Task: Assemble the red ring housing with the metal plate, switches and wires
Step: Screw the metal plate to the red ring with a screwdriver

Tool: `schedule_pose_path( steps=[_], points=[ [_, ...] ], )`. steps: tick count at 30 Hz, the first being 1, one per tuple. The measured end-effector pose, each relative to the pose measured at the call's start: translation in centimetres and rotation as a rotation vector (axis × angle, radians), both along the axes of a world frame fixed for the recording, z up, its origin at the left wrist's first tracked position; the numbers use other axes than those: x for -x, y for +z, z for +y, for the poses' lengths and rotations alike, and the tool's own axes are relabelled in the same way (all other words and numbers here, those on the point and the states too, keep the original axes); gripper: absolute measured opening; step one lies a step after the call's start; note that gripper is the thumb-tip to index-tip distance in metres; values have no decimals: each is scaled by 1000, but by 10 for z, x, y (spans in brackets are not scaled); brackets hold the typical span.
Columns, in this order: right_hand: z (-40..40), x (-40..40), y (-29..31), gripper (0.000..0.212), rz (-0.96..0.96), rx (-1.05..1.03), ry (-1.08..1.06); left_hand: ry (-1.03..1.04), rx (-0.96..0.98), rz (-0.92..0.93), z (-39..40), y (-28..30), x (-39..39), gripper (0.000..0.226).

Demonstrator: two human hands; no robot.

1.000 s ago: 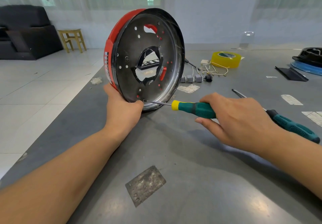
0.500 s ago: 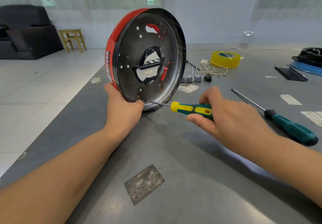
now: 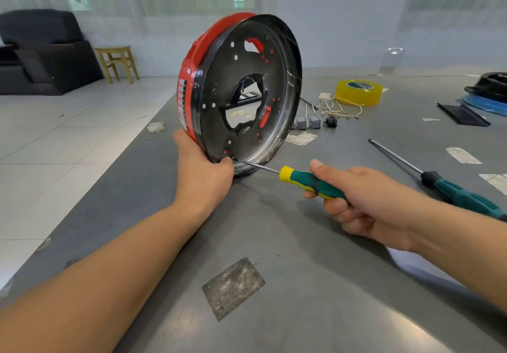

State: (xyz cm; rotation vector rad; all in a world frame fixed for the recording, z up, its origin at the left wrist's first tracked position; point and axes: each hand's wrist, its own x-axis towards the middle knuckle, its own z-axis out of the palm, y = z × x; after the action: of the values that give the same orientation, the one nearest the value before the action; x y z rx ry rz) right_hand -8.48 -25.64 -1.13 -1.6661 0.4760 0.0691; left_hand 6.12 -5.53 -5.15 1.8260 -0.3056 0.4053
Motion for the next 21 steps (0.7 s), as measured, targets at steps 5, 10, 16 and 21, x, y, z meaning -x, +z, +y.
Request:
schedule_pose_path(
  steps=[5, 10, 16, 21],
  points=[
    [-9, -2, -12, 66, -336, 1453, 167, 9, 28, 27, -1, 0, 0, 48],
    [-10, -7, -16, 49, -529, 1812, 243, -13, 24, 26, 0, 0, 0, 48],
    [-5, -8, -9, 48, -140, 402, 82, -57, 22, -8, -3, 0, 4, 48],
    [-6, -8, -2, 55, -68, 347, 129, -40, 40, 6, -5, -1, 4, 47]
  ],
)
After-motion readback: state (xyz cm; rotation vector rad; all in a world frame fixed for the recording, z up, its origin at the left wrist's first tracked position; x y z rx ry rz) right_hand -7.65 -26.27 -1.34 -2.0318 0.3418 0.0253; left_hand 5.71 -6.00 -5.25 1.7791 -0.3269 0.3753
